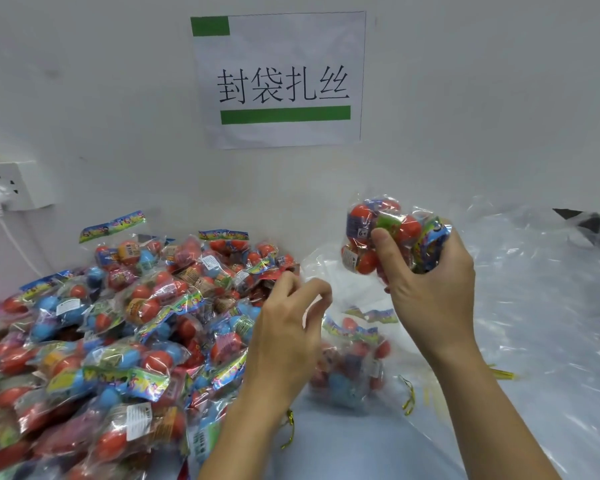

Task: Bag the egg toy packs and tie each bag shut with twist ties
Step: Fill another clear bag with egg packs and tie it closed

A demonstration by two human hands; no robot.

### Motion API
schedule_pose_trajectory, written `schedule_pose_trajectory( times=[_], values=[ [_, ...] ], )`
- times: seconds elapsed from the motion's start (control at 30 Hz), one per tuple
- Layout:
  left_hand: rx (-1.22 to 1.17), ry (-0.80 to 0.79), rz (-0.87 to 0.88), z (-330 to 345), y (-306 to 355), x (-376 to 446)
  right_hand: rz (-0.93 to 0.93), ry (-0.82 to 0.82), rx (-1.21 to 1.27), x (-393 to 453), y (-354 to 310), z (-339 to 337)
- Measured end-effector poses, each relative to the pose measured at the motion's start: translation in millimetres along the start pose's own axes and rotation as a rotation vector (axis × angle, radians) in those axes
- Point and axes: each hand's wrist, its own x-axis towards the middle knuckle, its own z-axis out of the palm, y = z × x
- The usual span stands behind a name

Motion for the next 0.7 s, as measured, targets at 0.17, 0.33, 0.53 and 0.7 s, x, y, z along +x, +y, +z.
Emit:
schedule_pose_trajectory(
  times=[0.17,0.33,0.53,0.7],
  values=[
    [-0.254,-0.043,-0.110,-6,1,-1,-0.059,-0.120,-0.099,2,4,-6],
    [-0.369,0.024,-0.175,-10,11,1,-0.025,-0.347,-0.263,4,11,-14],
    [-0.599,0.156,-0.385,-6,23,3,0.083,-0.473,-0.384,3,4,-17],
    [-0.704,0.132,-0.364,-7,23,5,0.070,-0.390,-0.691,0,0,-12]
  ],
)
